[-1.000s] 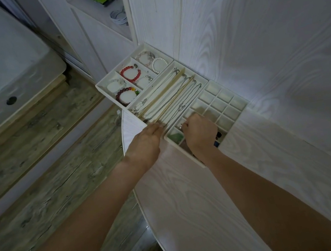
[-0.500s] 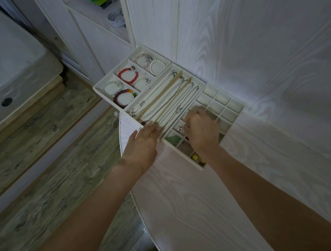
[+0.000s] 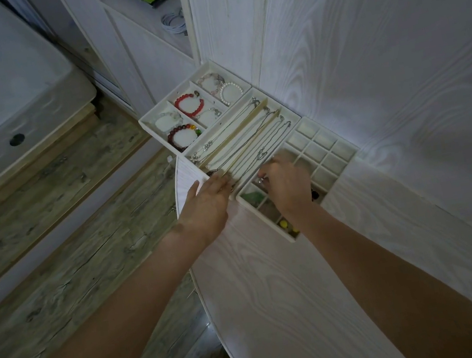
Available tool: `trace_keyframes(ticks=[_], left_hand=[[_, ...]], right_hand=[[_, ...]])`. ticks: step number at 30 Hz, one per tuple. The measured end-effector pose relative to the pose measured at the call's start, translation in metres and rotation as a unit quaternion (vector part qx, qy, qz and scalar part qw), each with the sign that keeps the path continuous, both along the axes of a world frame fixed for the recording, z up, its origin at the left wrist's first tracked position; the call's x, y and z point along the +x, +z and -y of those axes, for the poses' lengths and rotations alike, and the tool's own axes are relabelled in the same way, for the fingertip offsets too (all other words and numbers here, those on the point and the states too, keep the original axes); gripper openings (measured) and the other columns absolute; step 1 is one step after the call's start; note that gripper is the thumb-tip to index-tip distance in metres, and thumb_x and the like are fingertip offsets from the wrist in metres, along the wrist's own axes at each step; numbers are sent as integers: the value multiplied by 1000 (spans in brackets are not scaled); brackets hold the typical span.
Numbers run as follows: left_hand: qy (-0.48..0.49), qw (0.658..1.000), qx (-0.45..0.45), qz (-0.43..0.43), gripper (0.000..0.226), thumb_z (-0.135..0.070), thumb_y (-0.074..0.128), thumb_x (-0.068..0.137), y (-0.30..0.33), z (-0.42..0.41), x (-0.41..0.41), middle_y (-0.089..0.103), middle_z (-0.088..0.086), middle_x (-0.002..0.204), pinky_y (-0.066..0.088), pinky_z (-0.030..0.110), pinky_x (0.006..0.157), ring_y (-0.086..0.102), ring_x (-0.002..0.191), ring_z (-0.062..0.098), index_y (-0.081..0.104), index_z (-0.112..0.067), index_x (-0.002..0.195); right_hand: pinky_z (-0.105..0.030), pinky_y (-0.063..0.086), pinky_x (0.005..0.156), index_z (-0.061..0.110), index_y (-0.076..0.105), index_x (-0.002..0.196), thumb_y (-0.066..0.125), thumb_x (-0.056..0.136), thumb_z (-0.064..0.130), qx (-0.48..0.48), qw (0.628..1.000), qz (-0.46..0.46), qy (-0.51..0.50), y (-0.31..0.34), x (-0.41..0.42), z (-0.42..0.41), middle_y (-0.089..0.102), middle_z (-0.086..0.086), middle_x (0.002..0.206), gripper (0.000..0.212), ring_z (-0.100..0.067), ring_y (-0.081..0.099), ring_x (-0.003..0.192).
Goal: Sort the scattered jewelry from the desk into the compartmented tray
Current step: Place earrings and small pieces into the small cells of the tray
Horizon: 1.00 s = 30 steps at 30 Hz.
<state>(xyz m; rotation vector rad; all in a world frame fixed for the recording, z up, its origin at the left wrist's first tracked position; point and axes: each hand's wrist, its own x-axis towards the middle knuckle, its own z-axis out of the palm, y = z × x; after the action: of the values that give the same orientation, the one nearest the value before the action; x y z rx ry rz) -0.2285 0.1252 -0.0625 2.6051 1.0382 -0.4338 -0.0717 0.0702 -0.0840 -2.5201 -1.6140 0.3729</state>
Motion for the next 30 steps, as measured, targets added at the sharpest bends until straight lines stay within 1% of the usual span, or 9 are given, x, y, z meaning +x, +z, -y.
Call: trace_keyframes(ticks=[3,7,9,13,19,24,30], left_hand=[[-5,1000,8,-6,63,-9,42,96,0,0,1,1,-5,159,-1,38,117,-3,146,11,11,-18,150],[-9,1000,8,10,66,-6,43,94,0,0,3,3,-6,158,-2,40,117,-2,146,10,12,-21,150],[-22,1000,10,19,68,-5,43,93,-1,2,3,5,-8,158,-2,41,117,-2,145,10,12,-26,150],[-58,998,31,14,67,-9,45,95,-5,3,4,4,-9,158,-2,43,116,-2,145,10,12,-32,149],[-67,997,48,6,64,-10,43,96,-4,4,7,2,-8,159,-2,43,116,-4,145,10,13,-31,149],[-72,996,50,-3,65,-9,41,96,-4,3,9,1,-7,159,-3,42,116,-4,145,11,11,-30,150],[-74,996,42,5,63,-11,42,96,-5,3,10,5,-6,158,2,39,117,0,146,12,13,-27,150]], right_hand=[[-30,53,76,16,67,111,56,93,12,4,1000,7,1,-1,1,0,59,-6,117,22,-19,63,85],[-31,53,77,15,67,113,55,92,11,16,1000,5,9,-2,2,2,59,-6,118,24,-21,63,90],[-30,53,77,17,66,114,57,92,13,26,1000,3,8,-2,2,3,58,-4,120,24,-19,63,92],[-27,50,73,17,65,115,57,92,12,27,999,16,12,-2,2,5,58,-4,119,25,-18,62,92],[-31,53,74,14,63,112,54,93,8,9,999,31,21,-3,2,1,57,-6,116,22,-21,62,89],[-28,49,71,14,63,114,54,94,11,20,999,24,17,-5,2,3,57,-6,116,23,-20,61,89],[-30,50,70,12,61,115,53,94,8,19,999,35,20,-5,-1,3,58,-8,115,23,-21,61,87]])
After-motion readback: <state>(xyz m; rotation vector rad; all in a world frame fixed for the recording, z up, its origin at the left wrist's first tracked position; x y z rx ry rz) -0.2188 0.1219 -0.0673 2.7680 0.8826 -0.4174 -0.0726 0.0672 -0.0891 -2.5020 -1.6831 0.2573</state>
